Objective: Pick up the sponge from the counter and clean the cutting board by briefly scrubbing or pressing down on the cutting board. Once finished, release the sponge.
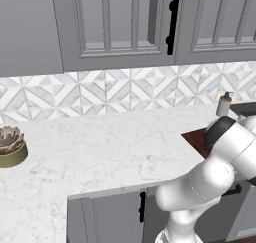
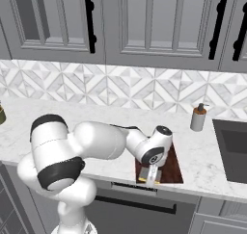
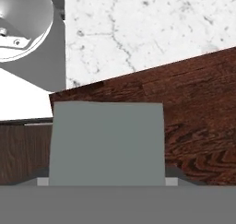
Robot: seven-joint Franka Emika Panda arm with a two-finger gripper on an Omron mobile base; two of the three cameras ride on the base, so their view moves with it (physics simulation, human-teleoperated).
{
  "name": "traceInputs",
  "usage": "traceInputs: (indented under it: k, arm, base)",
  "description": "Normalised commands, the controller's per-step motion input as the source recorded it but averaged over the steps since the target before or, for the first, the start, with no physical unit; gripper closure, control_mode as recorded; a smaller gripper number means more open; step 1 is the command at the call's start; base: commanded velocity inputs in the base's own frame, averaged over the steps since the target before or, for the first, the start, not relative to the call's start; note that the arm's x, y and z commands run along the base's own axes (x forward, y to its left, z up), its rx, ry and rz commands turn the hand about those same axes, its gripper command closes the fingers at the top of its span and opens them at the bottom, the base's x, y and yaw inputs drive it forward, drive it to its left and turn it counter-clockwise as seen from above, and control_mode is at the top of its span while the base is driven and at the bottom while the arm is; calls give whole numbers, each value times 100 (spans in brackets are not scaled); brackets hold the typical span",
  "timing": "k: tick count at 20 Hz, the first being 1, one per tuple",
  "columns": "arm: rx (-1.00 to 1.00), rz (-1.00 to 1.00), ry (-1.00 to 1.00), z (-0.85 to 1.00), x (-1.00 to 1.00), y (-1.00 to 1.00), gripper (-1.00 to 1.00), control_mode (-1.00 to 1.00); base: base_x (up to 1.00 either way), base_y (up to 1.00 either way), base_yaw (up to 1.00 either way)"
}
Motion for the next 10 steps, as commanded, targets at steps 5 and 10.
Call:
traceInputs:
  k: [5,10]
  arm:
    - [0,6,-3,0,10,-45,100,-100]
    - [0,7,-4,0,17,-47,100,-100]
  base:
    - [0,0,0]
    - [0,0,0]
